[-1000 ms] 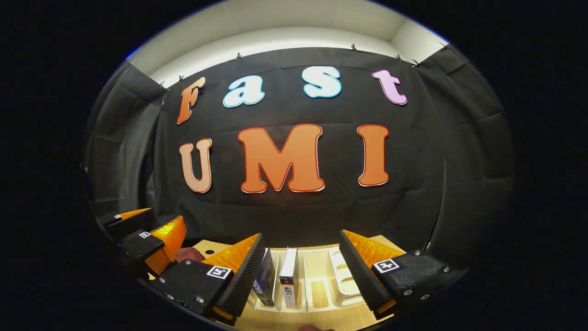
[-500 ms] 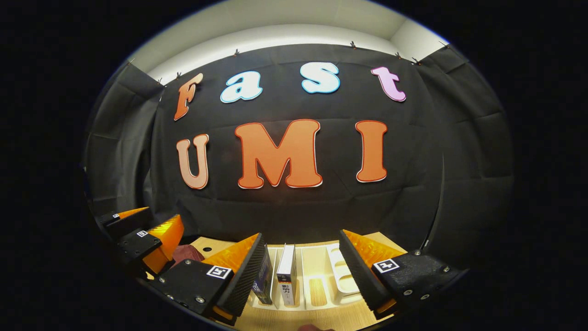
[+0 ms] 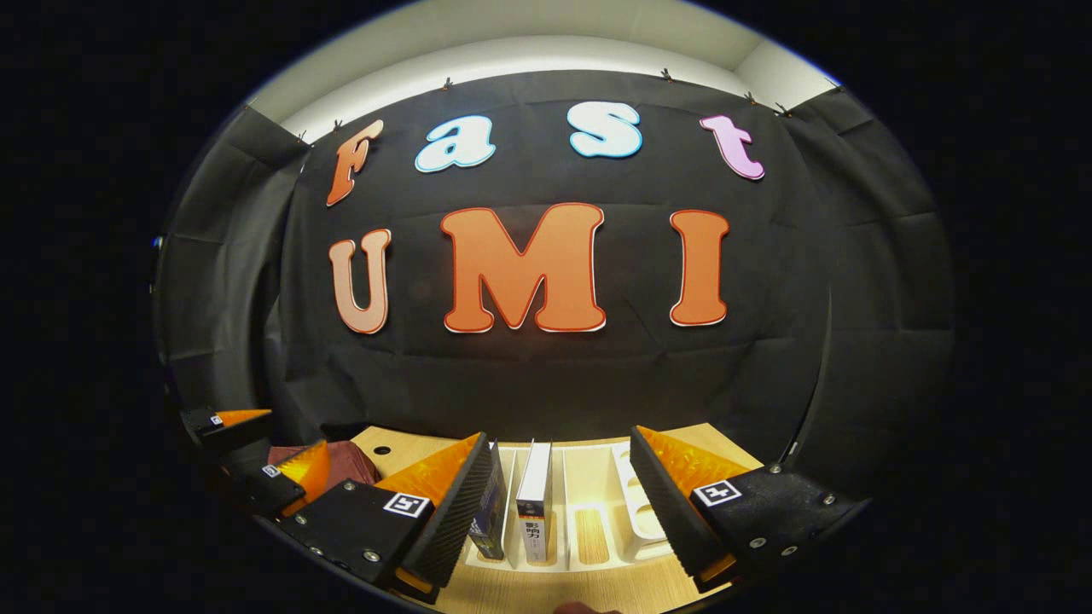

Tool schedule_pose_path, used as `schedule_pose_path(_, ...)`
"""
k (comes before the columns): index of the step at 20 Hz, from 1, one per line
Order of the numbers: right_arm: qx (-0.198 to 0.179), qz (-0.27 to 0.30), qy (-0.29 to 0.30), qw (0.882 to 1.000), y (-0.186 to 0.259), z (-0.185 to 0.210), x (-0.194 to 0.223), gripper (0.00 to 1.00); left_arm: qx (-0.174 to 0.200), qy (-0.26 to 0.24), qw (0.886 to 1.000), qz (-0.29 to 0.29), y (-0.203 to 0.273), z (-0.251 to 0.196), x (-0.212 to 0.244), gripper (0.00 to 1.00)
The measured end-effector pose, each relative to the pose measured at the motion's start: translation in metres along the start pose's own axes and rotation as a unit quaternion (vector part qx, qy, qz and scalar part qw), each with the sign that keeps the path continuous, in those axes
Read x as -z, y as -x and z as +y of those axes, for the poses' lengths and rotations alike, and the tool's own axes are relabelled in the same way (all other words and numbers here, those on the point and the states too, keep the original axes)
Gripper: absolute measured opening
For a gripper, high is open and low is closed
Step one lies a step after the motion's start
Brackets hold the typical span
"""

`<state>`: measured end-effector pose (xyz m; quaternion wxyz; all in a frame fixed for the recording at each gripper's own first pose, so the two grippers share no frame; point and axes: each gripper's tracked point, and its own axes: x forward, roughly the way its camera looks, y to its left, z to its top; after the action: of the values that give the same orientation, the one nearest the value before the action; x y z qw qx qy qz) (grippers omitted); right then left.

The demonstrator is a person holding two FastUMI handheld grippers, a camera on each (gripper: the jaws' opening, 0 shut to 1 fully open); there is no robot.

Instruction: Open the schoolbag, grab two books from the bookshelf and put them into the schoolbag.

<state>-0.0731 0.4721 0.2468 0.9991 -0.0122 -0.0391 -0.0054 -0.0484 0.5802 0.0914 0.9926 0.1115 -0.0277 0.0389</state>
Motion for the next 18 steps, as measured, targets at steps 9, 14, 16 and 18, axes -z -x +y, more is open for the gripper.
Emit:
schedule_pose_path(9, 0.015, 0.014, 0.009, 1.000, -0.004, -0.003, 0.012, 0.96, 0.057, -0.127, 0.986, 0.088, -0.004, -0.020, 0.104, 0.96)
schedule_pose_path(14, 0.031, 0.014, 0.013, 0.999, 0.001, -0.013, 0.014, 0.96, 0.069, -0.162, 0.974, 0.143, 0.004, -0.024, 0.144, 0.97)
schedule_pose_path(16, 0.036, 0.012, 0.010, 0.999, 0.004, -0.017, 0.014, 0.96, 0.075, -0.189, 0.967, 0.156, 0.006, -0.024, 0.160, 0.97)
schedule_pose_path(18, 0.041, 0.014, 0.010, 0.999, 0.006, -0.021, 0.018, 0.96, 0.085, -0.212, 0.957, 0.177, 0.009, -0.028, 0.181, 0.97)
